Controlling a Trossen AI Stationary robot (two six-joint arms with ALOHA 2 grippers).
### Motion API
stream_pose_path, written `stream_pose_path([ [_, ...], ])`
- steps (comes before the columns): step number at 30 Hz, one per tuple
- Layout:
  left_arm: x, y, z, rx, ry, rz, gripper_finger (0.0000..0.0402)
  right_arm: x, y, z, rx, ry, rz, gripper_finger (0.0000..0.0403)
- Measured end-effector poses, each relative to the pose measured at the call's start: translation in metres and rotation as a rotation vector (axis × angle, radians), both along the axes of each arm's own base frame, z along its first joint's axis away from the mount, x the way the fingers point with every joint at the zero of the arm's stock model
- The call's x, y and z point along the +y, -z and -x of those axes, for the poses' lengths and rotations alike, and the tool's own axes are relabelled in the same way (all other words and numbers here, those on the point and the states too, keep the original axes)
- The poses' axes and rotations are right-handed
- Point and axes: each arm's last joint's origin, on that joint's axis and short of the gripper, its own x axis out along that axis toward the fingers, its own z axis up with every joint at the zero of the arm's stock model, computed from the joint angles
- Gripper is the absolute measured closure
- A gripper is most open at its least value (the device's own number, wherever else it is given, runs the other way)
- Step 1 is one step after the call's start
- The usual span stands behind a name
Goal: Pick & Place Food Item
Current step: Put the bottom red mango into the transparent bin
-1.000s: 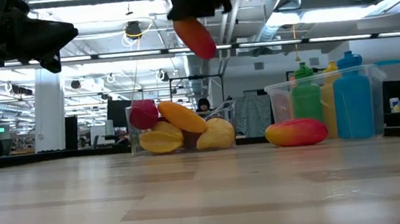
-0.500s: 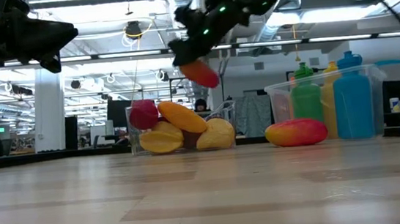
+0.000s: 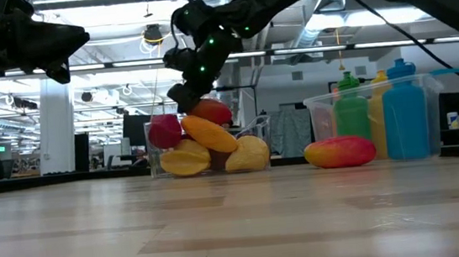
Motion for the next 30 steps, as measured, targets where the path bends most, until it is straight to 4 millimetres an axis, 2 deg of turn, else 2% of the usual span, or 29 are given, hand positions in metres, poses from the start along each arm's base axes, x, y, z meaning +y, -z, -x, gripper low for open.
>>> stream_pose_path([
  [13,0.0,0.0,0.0,0.0,0.0,0.0,0.0348,-0.01,0.011,0.009,-0.023,-0.012,-0.231,0.024],
  [20,0.0,0.0,0.0,0.0,0.0,0.0,0.0348,-0.013,0.015,0.011,-0.024,0.013,-0.258,0.0237],
  [30,0.0,0.0,0.0,0.0,0.0,0.0,0.0348,-0.014,0.016,0.013,-0.021,-0.006,-0.294,0.0191],
])
